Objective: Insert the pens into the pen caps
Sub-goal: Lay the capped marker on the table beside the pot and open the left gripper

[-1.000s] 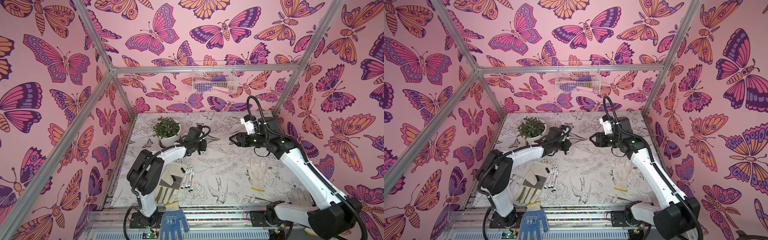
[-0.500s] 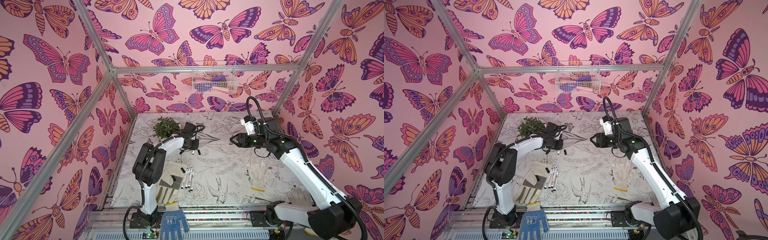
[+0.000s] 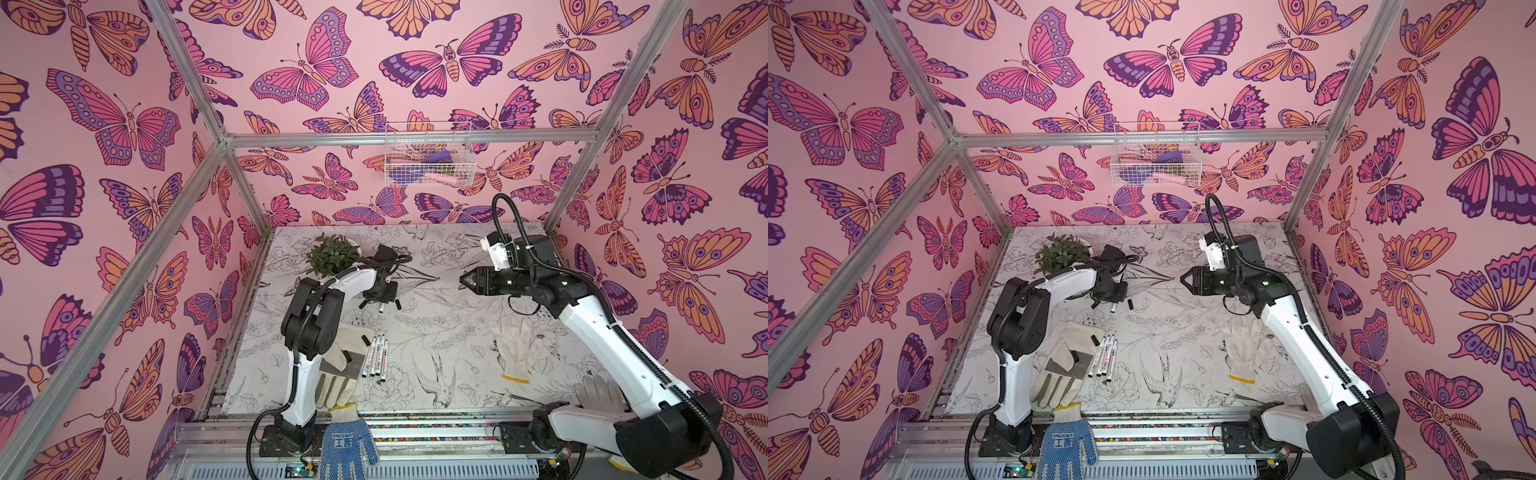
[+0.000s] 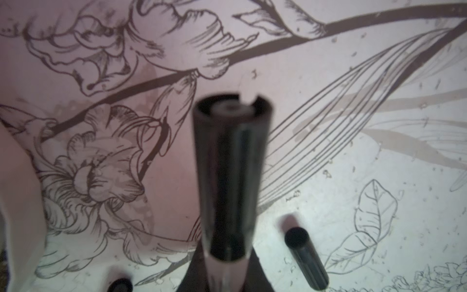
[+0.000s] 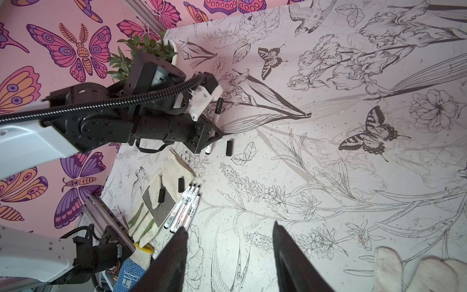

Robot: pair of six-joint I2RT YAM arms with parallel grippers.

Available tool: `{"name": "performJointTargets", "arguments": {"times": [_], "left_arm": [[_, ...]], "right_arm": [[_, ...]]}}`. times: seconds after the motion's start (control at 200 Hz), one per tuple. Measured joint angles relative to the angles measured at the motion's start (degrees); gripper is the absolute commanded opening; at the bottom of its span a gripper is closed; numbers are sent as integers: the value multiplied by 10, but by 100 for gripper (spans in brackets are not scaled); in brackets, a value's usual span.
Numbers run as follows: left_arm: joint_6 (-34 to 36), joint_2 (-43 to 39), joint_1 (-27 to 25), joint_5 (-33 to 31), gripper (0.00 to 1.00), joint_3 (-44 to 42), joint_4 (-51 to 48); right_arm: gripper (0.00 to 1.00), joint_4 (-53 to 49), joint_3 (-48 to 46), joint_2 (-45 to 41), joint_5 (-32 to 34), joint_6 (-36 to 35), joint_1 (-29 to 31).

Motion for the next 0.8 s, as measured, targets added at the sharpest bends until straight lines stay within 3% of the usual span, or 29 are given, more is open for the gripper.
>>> {"name": "performJointTargets", "arguments": {"times": [0.045,0.336,0.646,0.796], "left_arm": [[0,5,0,-5,16,8,-4],[-7,19,3,-14,25,29,-13],[-11,25,7,-21,27,40,-13],[-11,25,7,-20,34,40,-13]], "right_arm": [[55,0,0,0,0,0,0],[55,-10,-1,-2,12,-8,0],[54,-17,-1,-4,13,-15,0],[55,-18,-1,-4,13,-15,0]]}}
